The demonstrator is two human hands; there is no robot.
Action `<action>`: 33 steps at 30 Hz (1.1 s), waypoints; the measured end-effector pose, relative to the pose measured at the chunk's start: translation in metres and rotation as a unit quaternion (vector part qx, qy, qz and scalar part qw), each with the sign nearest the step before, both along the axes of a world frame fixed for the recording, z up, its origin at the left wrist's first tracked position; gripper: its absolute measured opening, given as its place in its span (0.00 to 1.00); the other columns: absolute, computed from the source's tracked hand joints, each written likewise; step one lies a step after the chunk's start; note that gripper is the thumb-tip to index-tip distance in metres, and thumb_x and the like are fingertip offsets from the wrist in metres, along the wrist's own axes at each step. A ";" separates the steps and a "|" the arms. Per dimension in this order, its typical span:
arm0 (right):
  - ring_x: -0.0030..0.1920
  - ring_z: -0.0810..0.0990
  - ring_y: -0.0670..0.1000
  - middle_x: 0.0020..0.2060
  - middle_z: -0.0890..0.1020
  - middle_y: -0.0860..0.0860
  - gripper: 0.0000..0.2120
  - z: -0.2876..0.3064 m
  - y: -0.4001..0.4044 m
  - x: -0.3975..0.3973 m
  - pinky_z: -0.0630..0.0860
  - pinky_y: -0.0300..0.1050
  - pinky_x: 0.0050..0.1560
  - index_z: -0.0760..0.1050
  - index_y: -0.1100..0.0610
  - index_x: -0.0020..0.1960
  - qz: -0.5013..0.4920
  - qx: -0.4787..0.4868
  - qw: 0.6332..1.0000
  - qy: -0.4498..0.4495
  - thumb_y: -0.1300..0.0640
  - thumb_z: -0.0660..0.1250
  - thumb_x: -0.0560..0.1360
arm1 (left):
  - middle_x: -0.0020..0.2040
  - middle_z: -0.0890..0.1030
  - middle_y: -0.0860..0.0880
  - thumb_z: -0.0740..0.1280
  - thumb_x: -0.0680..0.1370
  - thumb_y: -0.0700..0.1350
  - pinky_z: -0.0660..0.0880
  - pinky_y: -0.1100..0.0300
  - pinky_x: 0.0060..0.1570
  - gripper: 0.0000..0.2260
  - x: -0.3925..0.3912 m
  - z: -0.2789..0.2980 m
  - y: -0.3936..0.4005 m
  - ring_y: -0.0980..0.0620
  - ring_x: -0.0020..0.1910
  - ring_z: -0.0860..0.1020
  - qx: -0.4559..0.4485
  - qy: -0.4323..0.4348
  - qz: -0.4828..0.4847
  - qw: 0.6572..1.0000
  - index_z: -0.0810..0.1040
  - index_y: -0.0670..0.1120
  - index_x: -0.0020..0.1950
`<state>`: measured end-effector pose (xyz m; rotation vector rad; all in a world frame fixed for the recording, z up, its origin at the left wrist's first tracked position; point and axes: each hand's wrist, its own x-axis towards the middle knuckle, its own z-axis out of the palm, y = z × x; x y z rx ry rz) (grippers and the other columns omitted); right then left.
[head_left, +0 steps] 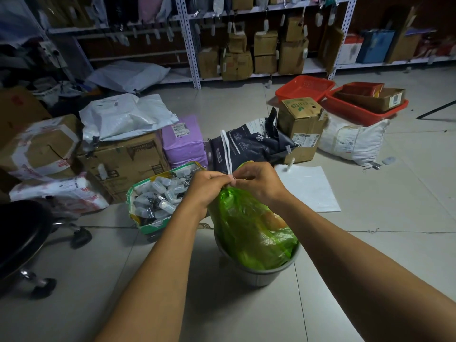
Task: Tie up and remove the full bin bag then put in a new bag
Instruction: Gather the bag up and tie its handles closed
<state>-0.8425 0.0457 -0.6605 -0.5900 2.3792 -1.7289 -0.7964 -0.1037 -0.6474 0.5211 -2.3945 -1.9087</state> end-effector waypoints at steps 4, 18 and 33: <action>0.44 0.83 0.48 0.42 0.84 0.51 0.06 -0.001 -0.002 0.001 0.80 0.50 0.49 0.85 0.56 0.46 0.004 0.022 0.999 0.033 0.57 0.77 0.70 | 0.35 0.85 0.52 0.72 0.73 0.44 0.74 0.62 0.41 0.08 -0.001 0.000 -0.002 0.55 0.40 0.81 -0.015 0.003 0.002 1.000 0.86 0.51 0.34; 0.36 0.82 0.46 0.35 0.84 0.48 0.05 -0.006 -0.011 0.006 0.76 0.41 0.35 0.81 0.55 0.41 -0.108 0.016 0.994 0.012 0.55 0.74 0.72 | 0.42 0.86 0.54 0.73 0.75 0.40 0.77 0.65 0.45 0.08 0.000 -0.004 -0.006 0.56 0.45 0.83 -0.076 0.032 -0.040 0.996 0.85 0.54 0.42; 0.43 0.81 0.55 0.40 0.85 0.55 0.08 0.005 -0.009 0.017 0.78 0.52 0.45 0.85 0.58 0.49 -0.043 0.106 0.992 0.060 0.61 0.66 0.76 | 0.38 0.83 0.51 0.73 0.73 0.37 0.79 0.56 0.45 0.11 -0.003 -0.008 -0.009 0.53 0.42 0.81 -0.160 0.103 -0.021 0.982 0.81 0.53 0.37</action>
